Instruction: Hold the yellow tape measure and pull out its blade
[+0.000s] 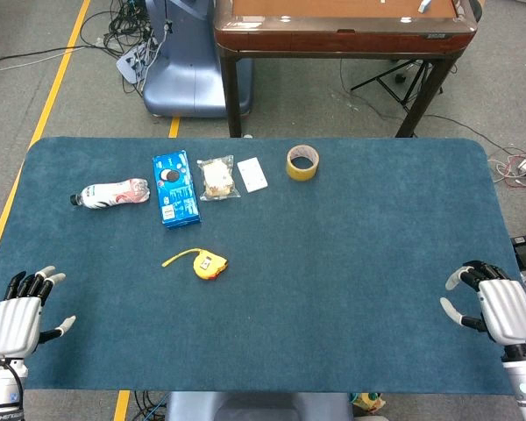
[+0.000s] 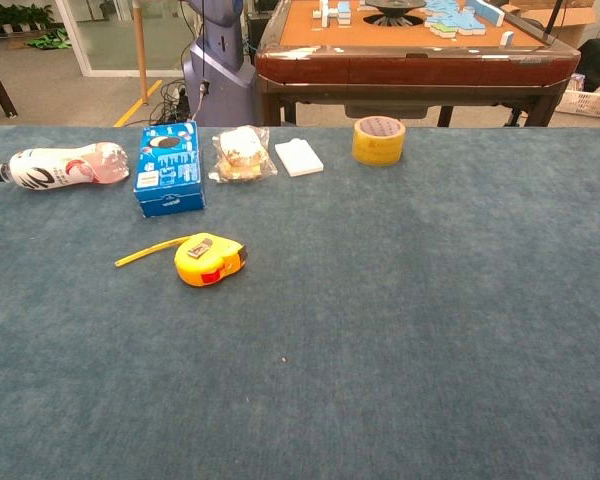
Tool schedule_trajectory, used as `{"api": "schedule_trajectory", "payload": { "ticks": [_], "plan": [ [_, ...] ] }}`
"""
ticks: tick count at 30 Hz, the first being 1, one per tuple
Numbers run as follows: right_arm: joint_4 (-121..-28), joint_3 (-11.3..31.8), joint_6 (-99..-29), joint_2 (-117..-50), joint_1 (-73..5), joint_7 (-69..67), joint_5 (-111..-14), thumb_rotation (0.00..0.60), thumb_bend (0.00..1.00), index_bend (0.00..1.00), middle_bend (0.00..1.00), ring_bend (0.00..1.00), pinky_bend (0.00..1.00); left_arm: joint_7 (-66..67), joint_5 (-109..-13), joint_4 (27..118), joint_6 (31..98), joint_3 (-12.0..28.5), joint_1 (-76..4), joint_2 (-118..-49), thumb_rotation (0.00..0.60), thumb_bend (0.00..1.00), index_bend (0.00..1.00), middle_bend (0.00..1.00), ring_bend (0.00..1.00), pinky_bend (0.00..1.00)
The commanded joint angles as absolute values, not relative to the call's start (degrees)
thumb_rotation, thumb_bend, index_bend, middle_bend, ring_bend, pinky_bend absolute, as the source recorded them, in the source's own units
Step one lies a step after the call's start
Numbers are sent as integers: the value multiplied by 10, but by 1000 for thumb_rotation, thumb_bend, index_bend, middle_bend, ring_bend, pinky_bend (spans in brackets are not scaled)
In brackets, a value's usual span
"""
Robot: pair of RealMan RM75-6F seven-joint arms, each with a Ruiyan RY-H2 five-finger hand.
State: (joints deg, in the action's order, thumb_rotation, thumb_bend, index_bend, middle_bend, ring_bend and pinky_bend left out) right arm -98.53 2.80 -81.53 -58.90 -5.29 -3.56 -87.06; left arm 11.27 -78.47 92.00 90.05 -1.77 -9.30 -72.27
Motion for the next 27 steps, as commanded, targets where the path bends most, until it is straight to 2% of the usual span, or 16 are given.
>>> {"api": "schedule_trajectory", "payload": {
  "ticks": [1,10,15,19,22,25,27],
  "plan": [
    [-986,27,-817,-589,-52,-34,-872,600,360,533,468,268,281,109,-788,921,896,-16,-89,-722,600,162,260,180,176,76],
    [-999,35,-843,-580,-48,-23,-878,600,360,533,468,268,281,96,-818,918,879,-5,-95,-717,600,163,260,180,176,77],
    [-1011,46,-863,-574,-43,-4,-873,600,360,533,468,268,281,78,-847,913,838,4,-128,-707,600,163,258,180,176,77],
    [-1023,50,-869,-567,-41,7,-869,600,360,533,468,268,281,54,-874,906,788,14,-171,-701,600,163,252,180,176,76],
    [-1029,48,-871,-567,-40,10,-873,600,360,533,468,268,281,15,-880,904,722,21,-214,-696,600,163,228,180,174,76],
    [-1031,46,-870,-567,-39,10,-875,600,360,533,468,268,281,4,-885,897,694,26,-236,-699,600,163,202,180,169,76],
    [-1032,45,-872,-565,-37,11,-874,600,360,533,468,268,281,12,-891,885,645,33,-274,-712,600,163,183,171,160,77]
  ]
}}
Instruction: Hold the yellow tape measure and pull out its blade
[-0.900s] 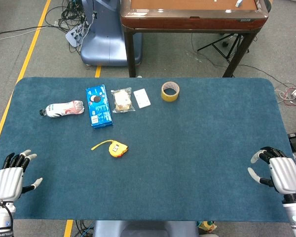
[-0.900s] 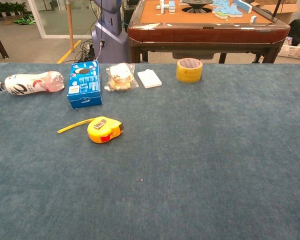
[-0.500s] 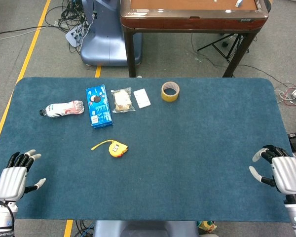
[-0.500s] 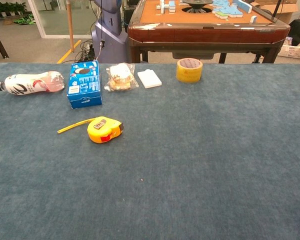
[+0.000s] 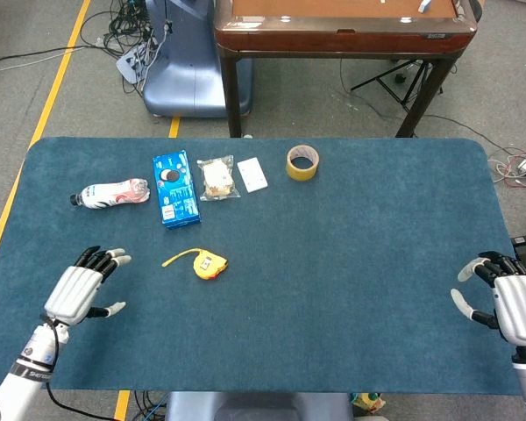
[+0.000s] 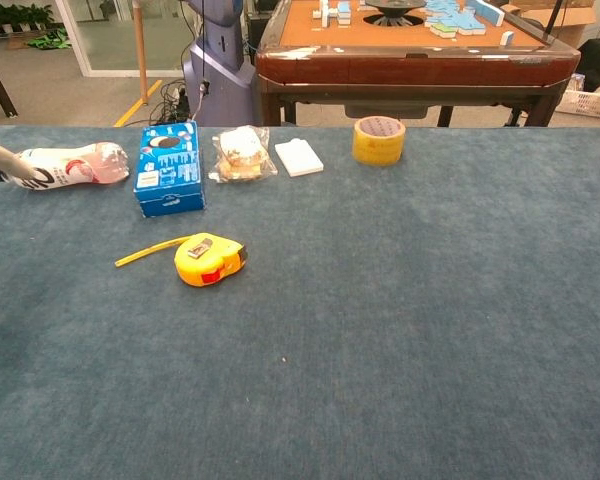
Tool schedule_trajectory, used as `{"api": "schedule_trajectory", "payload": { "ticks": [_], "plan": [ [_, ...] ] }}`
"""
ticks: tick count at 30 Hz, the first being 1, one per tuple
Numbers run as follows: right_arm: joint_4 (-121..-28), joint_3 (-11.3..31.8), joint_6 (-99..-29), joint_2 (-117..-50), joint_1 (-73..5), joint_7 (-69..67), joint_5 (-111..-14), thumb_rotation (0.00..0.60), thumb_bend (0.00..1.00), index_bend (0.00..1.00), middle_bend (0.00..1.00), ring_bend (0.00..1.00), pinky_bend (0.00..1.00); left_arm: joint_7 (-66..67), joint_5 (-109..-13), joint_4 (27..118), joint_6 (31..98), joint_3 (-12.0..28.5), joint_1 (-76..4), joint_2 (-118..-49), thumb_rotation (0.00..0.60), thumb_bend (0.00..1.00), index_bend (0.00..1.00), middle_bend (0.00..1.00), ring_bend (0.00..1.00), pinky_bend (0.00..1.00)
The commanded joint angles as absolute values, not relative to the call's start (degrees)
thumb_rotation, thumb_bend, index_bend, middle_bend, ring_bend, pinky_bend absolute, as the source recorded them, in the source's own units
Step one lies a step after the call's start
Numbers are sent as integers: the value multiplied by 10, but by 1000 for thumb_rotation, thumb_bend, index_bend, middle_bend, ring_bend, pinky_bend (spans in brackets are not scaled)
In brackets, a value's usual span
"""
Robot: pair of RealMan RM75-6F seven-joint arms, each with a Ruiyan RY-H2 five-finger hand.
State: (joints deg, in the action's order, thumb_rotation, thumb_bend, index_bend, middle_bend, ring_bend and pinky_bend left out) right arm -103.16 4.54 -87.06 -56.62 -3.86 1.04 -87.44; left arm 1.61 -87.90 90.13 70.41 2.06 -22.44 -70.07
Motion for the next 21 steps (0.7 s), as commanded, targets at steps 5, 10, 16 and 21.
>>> {"api": "schedule_trajectory", "payload": {
  "ticks": [5,10,16,21],
  "plan": [
    [-1034,45,-877,-563,-33,13,-873,600,360,533,468,268,281,19,-886,857,575,45,-329,-741,600,162,151,135,152,76],
    [-1034,43,-878,-561,-29,13,-868,600,360,533,468,268,281,13,-879,813,528,59,-377,-780,600,162,148,130,151,76],
    [-1034,43,-880,-559,-26,12,-867,600,360,533,468,268,281,11,-881,758,492,63,-421,-822,600,163,149,130,151,76],
    [-1032,42,-880,-557,-24,11,-864,600,361,533,468,268,281,25,-876,728,464,57,-444,-841,600,162,153,130,151,77]
  ]
}}
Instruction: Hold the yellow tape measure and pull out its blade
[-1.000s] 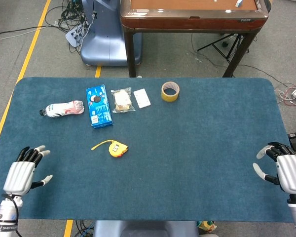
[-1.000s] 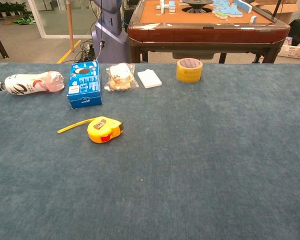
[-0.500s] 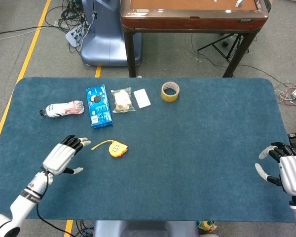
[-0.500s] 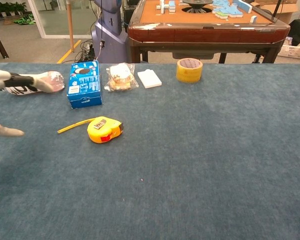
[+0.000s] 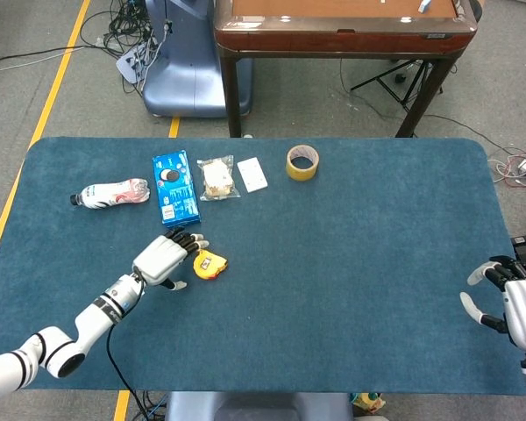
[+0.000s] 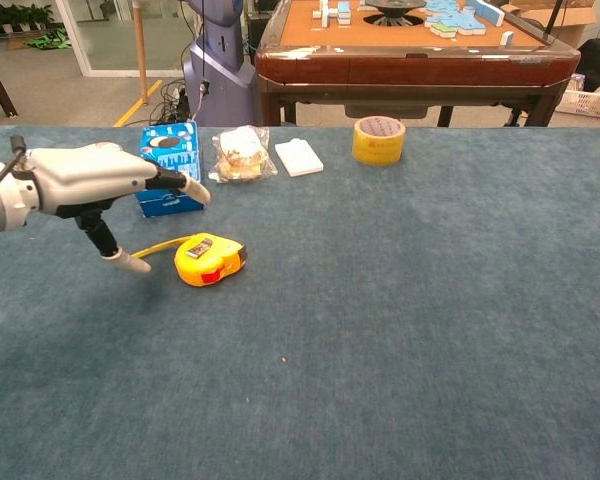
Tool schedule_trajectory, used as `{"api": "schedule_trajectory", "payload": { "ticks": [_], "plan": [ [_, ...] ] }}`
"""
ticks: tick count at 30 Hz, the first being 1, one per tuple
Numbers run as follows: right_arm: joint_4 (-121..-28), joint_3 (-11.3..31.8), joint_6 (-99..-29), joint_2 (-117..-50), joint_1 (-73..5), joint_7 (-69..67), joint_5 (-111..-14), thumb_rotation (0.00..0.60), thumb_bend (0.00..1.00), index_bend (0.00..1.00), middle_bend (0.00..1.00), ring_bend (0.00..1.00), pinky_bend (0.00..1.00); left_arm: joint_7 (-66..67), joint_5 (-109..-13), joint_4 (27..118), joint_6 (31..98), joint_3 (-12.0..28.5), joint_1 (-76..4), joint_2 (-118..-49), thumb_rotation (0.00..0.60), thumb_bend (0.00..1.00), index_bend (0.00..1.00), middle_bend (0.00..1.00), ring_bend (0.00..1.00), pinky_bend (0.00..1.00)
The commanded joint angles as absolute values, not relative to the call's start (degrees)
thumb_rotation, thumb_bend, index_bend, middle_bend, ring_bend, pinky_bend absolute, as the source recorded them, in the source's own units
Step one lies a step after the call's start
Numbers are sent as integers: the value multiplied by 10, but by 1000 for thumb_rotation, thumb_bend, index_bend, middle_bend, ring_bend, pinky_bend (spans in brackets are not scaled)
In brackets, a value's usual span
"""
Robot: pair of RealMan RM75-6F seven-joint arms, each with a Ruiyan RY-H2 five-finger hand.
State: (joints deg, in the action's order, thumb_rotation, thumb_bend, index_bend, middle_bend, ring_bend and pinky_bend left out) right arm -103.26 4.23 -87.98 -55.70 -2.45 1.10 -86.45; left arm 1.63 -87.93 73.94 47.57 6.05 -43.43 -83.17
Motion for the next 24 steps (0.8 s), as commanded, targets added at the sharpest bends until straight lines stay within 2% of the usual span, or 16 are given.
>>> {"api": "schedule_trajectory", "payload": {
  "ticks": [1,18,24],
  "plan": [
    [-1031,42,-880,-557,-23,10,-863,600,360,533,468,268,281,29,-872,723,457,56,-448,-844,600,162,153,130,151,77],
    [-1024,41,-885,-556,-14,4,-856,600,360,533,468,268,281,39,-834,662,407,50,-489,-891,600,162,204,132,154,76],
    [-1024,41,-886,-554,-12,4,-855,600,360,533,468,268,281,42,-827,655,403,47,-496,-898,600,163,243,166,162,76]
  ]
}}
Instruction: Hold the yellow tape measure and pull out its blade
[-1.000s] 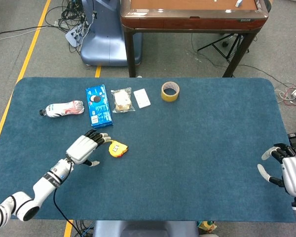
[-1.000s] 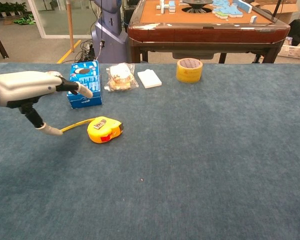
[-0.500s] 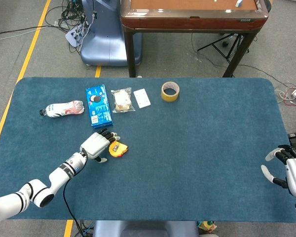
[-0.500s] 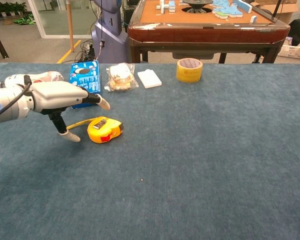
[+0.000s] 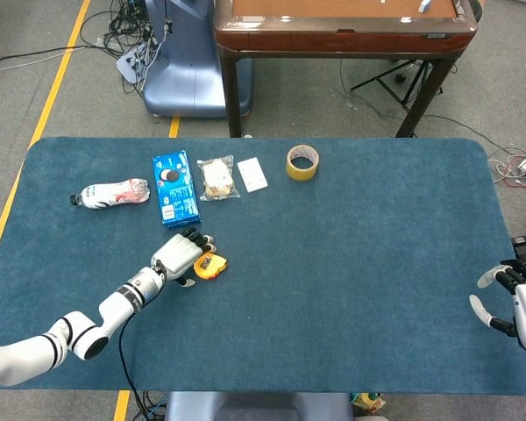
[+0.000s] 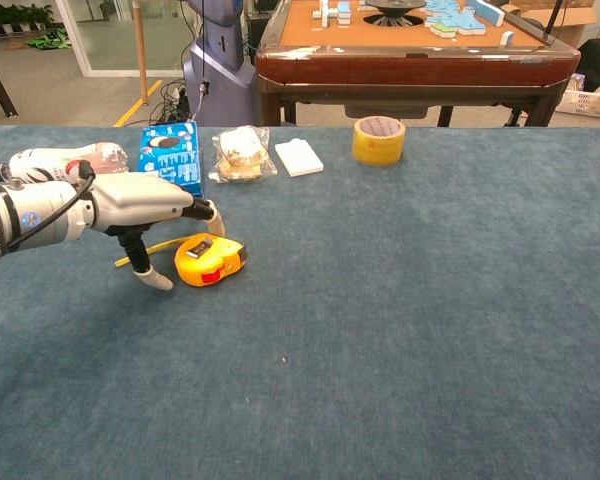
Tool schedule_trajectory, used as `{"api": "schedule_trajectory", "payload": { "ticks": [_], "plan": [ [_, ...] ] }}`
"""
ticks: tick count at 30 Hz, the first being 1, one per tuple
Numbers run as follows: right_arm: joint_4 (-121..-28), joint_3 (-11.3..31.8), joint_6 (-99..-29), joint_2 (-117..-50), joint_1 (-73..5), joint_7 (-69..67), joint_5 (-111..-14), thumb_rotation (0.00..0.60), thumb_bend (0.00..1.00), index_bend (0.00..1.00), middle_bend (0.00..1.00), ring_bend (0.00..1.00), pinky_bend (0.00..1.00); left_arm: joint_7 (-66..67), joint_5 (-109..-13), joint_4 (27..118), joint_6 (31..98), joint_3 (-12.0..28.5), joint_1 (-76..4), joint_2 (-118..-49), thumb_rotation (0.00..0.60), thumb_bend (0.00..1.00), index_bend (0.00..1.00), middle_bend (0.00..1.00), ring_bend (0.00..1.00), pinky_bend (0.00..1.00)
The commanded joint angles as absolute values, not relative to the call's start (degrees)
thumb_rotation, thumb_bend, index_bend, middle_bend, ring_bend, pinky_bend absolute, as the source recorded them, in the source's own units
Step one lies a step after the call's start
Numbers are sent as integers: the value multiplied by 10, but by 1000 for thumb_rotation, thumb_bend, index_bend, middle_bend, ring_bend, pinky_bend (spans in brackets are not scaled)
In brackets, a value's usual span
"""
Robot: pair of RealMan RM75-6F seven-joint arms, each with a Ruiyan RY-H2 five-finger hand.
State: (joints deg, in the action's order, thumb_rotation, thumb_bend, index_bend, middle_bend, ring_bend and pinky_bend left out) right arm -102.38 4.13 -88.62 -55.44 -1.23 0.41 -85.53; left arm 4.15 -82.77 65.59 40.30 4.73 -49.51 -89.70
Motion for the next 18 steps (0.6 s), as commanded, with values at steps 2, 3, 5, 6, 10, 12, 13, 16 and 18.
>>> {"api": "schedule_trajectory", "payload": {
  "ticks": [2,3,5,6,10,12,13,16,18],
  "plan": [
    [-1024,42,-887,-554,-11,4,-855,600,360,533,468,268,281,43,-825,653,401,45,-498,-900,600,163,257,181,165,76],
    [-1024,42,-887,-553,-11,4,-854,600,360,533,468,268,281,42,-824,651,401,45,-499,-901,600,163,263,188,167,76],
    [-1024,42,-887,-553,-11,4,-854,600,360,533,468,268,281,36,-821,647,400,46,-501,-905,600,163,283,211,182,76],
    [-1024,42,-887,-553,-10,4,-853,600,360,533,468,268,281,29,-820,645,400,46,-502,-908,600,163,299,230,195,76],
    [-1025,43,-888,-552,-9,5,-851,600,360,533,468,268,281,-4,-830,626,414,45,-502,-920,600,162,398,357,279,77],
    [-1026,44,-888,-551,-9,6,-850,600,360,533,468,268,281,-16,-838,612,419,41,-503,-925,600,163,426,392,295,76],
    [-1027,44,-887,-550,-9,6,-850,600,360,533,468,268,281,-22,-839,608,421,39,-503,-926,600,163,433,401,296,77],
    [-1029,45,-884,-550,-12,8,-851,600,360,533,469,268,281,-40,-845,600,429,37,-502,-927,600,163,456,430,305,77],
    [-1032,45,-881,-550,-15,12,-853,600,360,533,469,268,281,-54,-848,598,438,36,-500,-927,600,163,471,449,317,76]
  ]
}}
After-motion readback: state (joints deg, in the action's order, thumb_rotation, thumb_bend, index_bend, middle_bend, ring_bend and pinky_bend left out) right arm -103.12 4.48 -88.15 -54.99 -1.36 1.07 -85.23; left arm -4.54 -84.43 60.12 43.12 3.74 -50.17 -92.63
